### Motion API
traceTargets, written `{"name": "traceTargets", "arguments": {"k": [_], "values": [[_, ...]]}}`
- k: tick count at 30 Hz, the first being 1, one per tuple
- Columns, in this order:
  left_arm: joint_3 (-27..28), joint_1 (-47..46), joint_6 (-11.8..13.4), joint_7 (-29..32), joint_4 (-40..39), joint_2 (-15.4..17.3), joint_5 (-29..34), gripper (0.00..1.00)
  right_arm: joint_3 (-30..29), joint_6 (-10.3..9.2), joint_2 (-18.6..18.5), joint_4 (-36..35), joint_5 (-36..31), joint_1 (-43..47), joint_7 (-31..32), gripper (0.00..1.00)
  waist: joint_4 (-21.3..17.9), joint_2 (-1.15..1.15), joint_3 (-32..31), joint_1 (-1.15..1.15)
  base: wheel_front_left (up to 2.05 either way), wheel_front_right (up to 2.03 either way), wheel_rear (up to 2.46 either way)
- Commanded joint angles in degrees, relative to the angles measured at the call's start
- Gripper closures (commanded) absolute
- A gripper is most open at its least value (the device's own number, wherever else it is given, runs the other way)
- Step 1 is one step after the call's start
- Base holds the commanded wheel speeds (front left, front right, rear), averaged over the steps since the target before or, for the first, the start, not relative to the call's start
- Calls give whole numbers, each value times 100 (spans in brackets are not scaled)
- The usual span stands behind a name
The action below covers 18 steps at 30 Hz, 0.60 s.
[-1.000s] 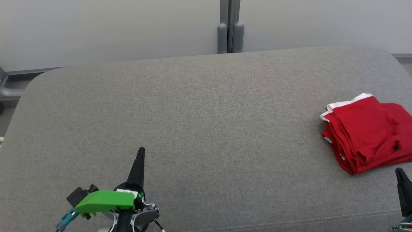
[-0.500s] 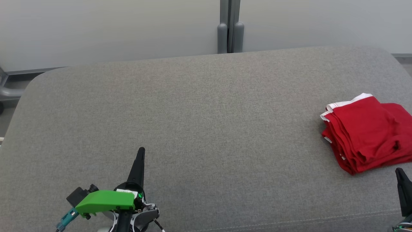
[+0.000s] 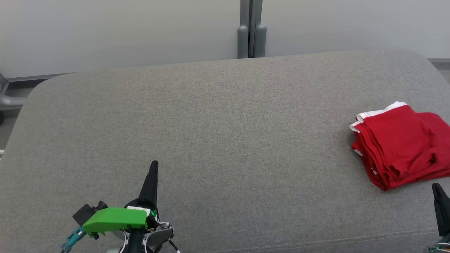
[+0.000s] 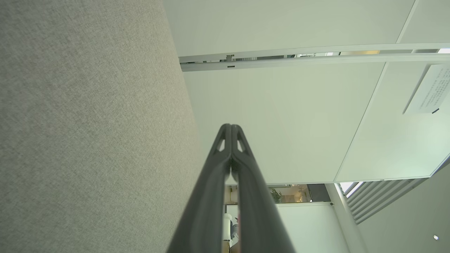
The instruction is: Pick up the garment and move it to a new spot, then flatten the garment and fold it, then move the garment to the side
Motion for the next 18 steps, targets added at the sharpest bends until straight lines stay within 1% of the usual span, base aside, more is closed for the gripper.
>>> {"name": "traceTargets", "arguments": {"k": [1, 18], "values": [[12, -60, -36, 6, -17, 8, -43, 100, -9, 2, -24, -27, 31, 38, 20, 100, 0, 0, 0, 0, 0, 0, 0], [12, -60, -36, 6, -18, 8, -43, 100, -9, 2, -24, -27, 31, 38, 20, 100, 0, 0, 0, 0, 0, 0, 0]]}}
